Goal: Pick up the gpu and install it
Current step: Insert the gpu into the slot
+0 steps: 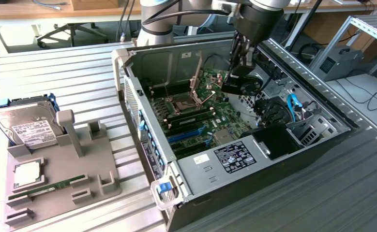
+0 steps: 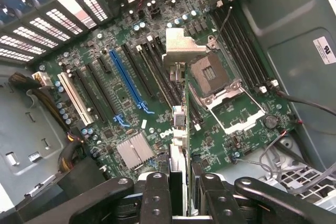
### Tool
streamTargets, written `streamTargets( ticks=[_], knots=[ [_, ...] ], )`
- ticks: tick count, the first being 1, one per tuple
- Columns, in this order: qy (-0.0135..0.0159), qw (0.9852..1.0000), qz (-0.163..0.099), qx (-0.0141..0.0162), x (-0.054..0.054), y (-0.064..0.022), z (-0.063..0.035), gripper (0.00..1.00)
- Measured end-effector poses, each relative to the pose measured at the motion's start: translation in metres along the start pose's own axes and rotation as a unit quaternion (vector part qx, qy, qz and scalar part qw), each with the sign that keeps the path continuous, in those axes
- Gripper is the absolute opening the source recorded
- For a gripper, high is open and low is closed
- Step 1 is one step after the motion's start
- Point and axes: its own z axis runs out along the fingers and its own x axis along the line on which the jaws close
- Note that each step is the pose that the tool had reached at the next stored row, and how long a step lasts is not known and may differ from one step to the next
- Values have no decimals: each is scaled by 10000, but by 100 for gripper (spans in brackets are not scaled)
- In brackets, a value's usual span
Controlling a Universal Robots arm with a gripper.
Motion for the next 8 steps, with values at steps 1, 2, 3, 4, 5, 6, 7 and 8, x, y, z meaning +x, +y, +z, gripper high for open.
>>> streamTargets(
  ticks=[1,2,3,4,5,6,7,8],
  knots=[
    [1,10000,-28,-1,0,-1,1,27],
    [2,10000,-64,-2,-1,-1,1,27],
    [3,10000,-92,-2,-1,-2,1,27],
    [6,9999,-154,-4,-1,-2,2,27],
    [7,9998,-187,-5,-2,-3,2,27],
    [9,9997,-226,-6,-2,-4,3,27],
    [11,9996,-291,-8,-5,-9,3,27],
    [12,9995,-323,-9,-5,-10,3,27]
  ],
)
